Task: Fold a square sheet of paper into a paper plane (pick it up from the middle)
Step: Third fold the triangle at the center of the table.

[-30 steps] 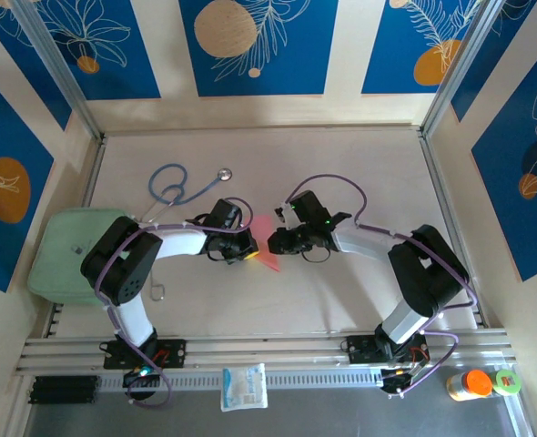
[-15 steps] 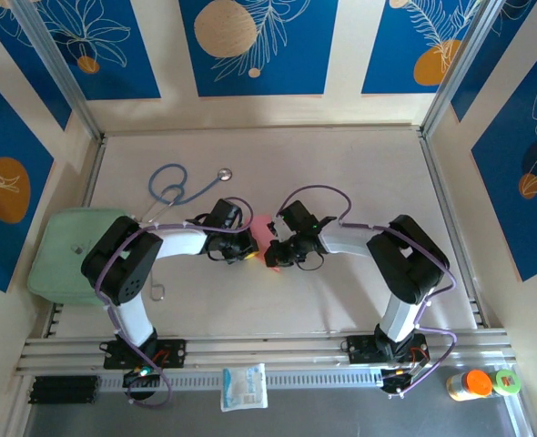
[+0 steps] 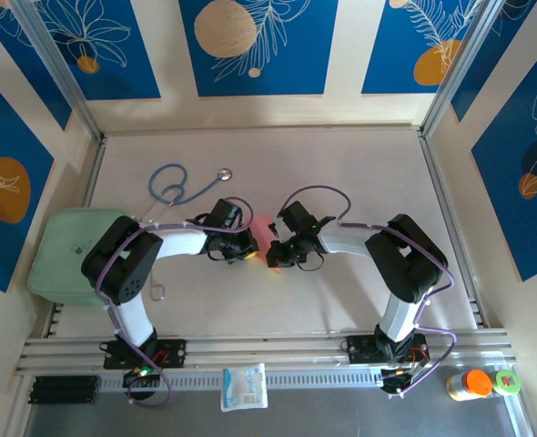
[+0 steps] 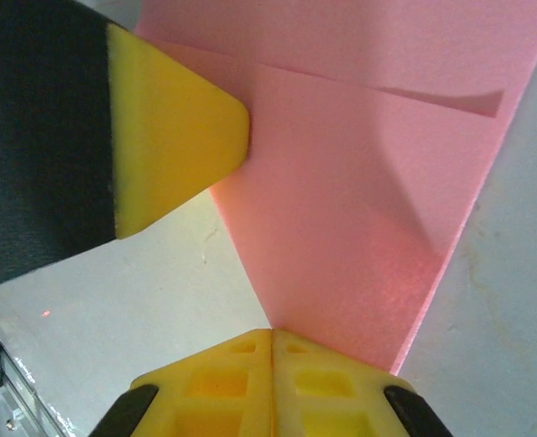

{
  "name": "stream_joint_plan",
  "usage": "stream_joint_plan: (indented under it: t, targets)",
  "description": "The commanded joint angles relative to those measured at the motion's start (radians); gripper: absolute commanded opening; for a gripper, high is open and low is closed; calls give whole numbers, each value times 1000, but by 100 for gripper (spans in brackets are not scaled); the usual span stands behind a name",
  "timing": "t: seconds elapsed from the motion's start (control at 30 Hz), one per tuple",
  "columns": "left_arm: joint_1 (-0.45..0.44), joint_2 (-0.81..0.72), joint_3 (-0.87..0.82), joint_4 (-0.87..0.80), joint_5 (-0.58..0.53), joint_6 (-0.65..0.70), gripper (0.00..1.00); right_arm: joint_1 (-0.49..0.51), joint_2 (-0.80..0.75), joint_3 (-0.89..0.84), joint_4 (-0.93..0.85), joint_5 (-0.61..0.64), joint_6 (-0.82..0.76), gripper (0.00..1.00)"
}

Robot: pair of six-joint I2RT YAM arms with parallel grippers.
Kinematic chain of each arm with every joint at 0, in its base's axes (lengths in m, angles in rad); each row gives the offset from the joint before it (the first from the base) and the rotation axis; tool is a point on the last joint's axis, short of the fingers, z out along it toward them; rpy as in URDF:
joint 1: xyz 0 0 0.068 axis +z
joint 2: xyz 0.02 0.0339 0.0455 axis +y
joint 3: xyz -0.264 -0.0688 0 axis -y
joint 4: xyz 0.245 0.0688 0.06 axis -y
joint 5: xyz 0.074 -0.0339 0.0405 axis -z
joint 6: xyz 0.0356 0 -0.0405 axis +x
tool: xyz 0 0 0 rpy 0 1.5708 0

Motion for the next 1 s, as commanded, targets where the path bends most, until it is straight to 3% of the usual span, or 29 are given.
stream_joint_plan:
  t: [0.0,0.97]
  targets:
    - [-8,45,-2,-56,-23,13,7,-2,20,26,-37,7,5,8]
    - [-2,66,10,-122,-55,45,6,-25,-46,-51,-109,-44,-57,8]
